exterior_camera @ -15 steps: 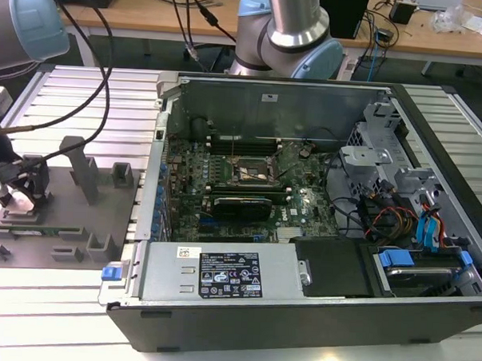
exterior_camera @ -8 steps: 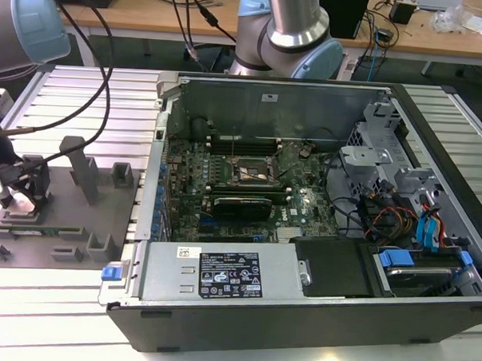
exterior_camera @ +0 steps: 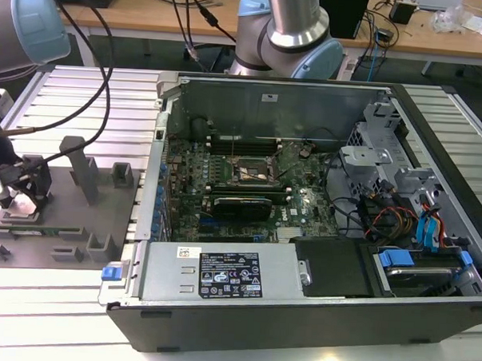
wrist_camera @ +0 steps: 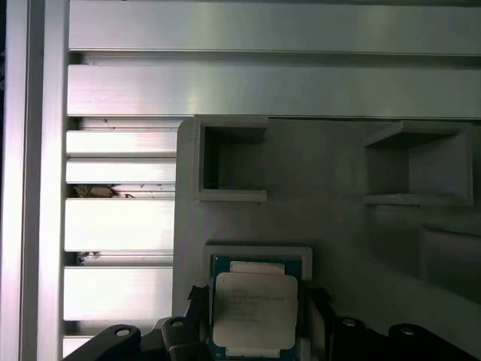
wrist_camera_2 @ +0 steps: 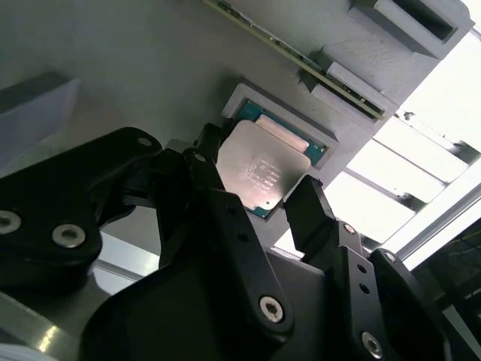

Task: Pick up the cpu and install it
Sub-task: 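Pick up the cpu and move it towards the insertion slot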

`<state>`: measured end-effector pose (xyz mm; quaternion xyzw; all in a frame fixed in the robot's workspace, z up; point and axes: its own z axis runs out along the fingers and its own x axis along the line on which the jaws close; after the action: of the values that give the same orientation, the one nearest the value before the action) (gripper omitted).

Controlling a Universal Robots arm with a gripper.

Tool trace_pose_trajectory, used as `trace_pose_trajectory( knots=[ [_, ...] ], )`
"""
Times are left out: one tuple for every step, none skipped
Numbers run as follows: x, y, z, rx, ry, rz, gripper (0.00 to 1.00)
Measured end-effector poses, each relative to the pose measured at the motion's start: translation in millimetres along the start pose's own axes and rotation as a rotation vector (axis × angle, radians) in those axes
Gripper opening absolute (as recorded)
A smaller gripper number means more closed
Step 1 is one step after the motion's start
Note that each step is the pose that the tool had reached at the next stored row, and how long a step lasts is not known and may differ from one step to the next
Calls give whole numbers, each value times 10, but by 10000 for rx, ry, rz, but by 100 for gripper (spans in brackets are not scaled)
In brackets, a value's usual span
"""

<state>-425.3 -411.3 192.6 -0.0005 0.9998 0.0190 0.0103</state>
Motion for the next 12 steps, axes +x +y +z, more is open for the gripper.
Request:
trace_pose_trajectory(
  knots=[
    [0,0,2,0,0,-1,62],
    [1,0,9,-2,-4,-1,62],
    [1,-1,17,0,-1,-2,62],
    [1,-1,27,-1,-1,-1,62],
    [2,-1,30,1,1,0,62],
    [2,0,31,0,1,0,62],
    [2,1,31,0,0,0,62],
    [2,1,32,0,0,-1,62],
    [2,1,32,0,0,0,62],
    [2,1,32,0,0,-1,62],
    [2,1,32,0,0,0,62],
    [2,1,32,0,0,0,61]
  ],
)
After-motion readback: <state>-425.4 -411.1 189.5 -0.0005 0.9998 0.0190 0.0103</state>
